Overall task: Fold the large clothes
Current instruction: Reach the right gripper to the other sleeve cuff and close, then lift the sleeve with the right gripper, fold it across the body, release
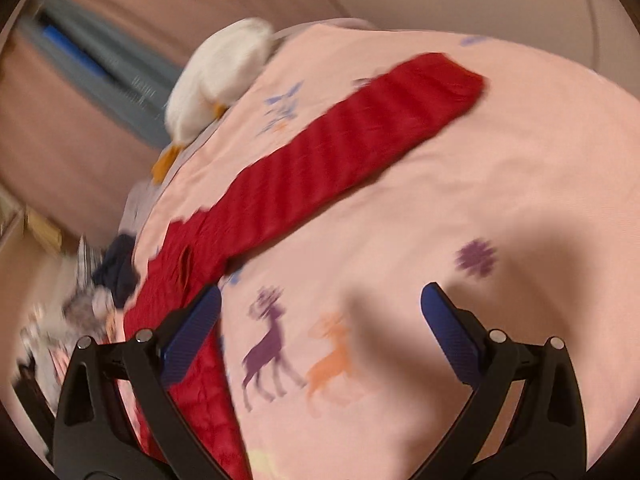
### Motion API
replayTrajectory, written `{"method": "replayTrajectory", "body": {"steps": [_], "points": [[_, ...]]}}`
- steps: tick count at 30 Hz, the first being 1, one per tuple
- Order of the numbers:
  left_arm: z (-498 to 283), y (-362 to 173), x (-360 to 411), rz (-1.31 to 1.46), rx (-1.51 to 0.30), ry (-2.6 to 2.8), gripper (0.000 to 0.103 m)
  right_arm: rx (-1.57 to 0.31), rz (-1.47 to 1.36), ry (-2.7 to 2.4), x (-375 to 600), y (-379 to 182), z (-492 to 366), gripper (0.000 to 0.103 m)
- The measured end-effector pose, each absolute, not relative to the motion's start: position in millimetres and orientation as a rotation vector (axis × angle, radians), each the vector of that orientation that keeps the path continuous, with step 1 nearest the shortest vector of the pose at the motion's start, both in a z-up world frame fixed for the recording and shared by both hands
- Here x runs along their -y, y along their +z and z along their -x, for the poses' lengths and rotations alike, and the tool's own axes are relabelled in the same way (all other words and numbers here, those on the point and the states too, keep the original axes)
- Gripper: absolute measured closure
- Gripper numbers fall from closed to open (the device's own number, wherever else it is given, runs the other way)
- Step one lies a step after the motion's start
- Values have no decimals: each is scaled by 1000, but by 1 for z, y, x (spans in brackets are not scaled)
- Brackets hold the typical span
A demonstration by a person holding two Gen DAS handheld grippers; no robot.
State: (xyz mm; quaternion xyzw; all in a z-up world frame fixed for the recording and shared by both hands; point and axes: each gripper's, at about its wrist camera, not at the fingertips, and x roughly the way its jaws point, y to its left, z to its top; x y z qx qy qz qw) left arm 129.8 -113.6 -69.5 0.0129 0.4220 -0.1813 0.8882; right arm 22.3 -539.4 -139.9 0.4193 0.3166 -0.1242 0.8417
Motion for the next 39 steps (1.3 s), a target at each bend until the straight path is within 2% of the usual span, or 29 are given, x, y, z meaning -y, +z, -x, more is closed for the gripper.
{"method": "replayTrajectory", "body": {"steps": [5, 15, 21, 23, 25, 28, 29, 30, 34, 39], "points": [[-138, -84, 103, 143, -959, -452, 1, -644, -987, -331, 584, -157, -20, 2], [-152, -101, 72, 204, -1013, -343, 1, -581, -1094, -374, 625, -177, -54, 2], [-160, -109, 67, 210, -1038, -322, 1, -531, -1155, -378, 637, -184, -83, 11], [-163, -110, 68, 204, -1042, -315, 1, -512, -1172, -392, 641, -187, -90, 17], [-165, -112, 68, 204, -1046, -311, 1, -493, -1200, -415, 648, -191, -94, 27], [-170, -116, 66, 204, -1054, -299, 1, -481, -1218, -450, 656, -196, -100, 53], [-171, -116, 65, 205, -1055, -294, 1, -491, -1210, -470, 658, -198, -101, 71], [-172, -117, 63, 208, -1057, -290, 1, -501, -1210, -486, 660, -202, -101, 81], [-175, -120, 55, 224, -1061, -271, 1, -483, -1206, -482, 659, -203, -95, 92], [-175, -124, 41, 255, -1063, -258, 1, -476, -1008, -475, 632, -157, -98, 96]]}}
